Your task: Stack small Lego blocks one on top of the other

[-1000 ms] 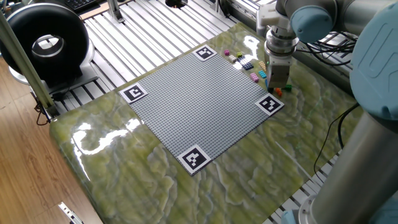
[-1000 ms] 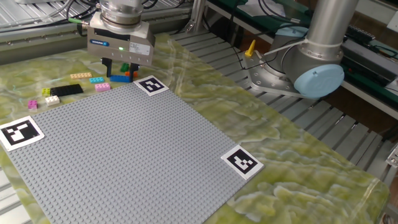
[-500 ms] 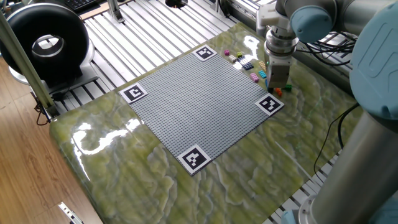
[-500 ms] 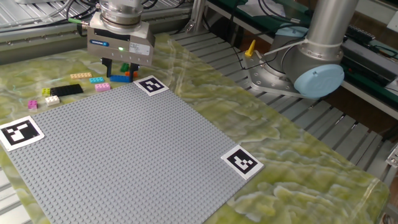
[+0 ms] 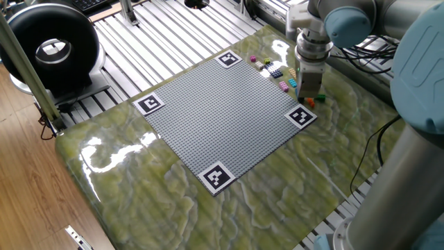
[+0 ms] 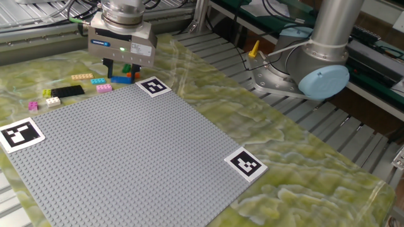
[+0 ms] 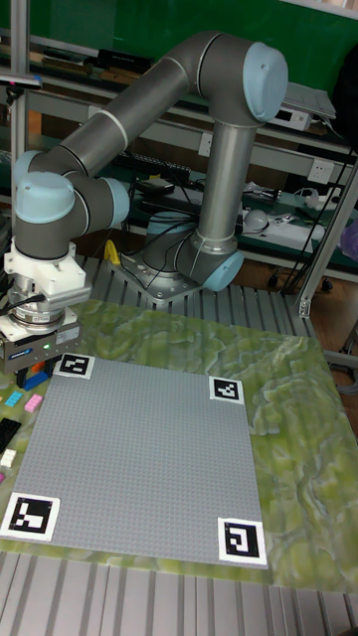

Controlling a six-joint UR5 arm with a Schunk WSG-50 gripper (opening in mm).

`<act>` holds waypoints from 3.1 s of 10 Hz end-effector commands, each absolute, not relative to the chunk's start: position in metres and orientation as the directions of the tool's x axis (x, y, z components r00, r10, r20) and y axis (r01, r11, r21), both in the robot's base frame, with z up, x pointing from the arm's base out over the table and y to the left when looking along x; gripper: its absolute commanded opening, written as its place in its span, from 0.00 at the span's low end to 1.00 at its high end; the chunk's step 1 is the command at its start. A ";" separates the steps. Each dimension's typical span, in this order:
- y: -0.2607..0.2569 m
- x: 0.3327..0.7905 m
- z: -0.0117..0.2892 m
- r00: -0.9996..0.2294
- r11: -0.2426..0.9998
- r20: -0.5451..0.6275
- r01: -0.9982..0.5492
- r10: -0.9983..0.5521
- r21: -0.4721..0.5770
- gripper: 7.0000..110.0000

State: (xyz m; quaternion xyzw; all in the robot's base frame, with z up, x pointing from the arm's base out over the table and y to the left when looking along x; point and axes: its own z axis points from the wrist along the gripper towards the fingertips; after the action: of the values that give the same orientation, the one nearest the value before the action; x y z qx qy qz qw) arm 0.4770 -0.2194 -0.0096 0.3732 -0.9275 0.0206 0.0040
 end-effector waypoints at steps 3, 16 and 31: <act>-0.220 0.478 -0.001 -0.761 0.761 0.005 -0.648 -0.648 -0.042 0.00; -0.166 0.521 0.039 -0.987 0.991 -0.101 -0.129 -0.127 0.014 0.00; -0.191 0.544 0.049 -0.989 0.987 -0.076 -0.117 -0.126 -0.110 0.00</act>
State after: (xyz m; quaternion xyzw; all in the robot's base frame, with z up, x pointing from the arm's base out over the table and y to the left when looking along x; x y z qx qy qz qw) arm 0.5438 -0.1873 0.0479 0.0756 -0.9952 0.0471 -0.0415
